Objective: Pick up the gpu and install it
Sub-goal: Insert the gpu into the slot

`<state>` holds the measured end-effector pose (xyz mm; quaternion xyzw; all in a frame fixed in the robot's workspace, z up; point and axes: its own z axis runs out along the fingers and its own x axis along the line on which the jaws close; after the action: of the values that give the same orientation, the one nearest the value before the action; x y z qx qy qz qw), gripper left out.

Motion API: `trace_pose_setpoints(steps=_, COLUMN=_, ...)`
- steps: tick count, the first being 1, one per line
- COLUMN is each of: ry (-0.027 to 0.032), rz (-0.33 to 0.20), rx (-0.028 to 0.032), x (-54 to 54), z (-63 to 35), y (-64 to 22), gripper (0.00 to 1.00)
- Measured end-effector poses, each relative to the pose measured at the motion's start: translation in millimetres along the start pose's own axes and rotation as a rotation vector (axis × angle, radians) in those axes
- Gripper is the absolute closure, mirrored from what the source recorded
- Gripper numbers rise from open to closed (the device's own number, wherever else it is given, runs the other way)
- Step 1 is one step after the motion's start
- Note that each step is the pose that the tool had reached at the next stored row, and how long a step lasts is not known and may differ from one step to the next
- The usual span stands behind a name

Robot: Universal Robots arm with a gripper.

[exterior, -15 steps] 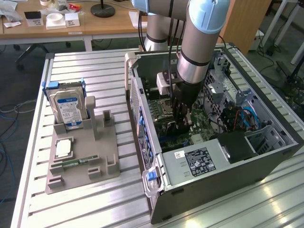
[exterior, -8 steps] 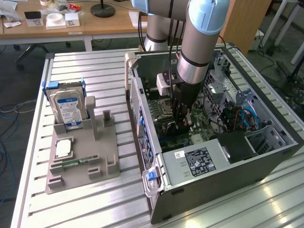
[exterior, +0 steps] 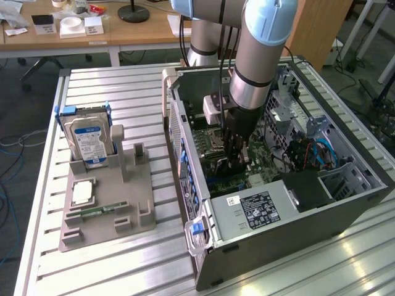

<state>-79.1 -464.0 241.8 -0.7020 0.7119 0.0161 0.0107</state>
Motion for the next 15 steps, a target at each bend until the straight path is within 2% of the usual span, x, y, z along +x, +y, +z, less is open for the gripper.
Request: trace_pose_setpoints(steps=15, ry=-0.001, rz=-0.001, rx=0.0001, x=0.1, z=3.3, y=0.6, gripper=0.73)
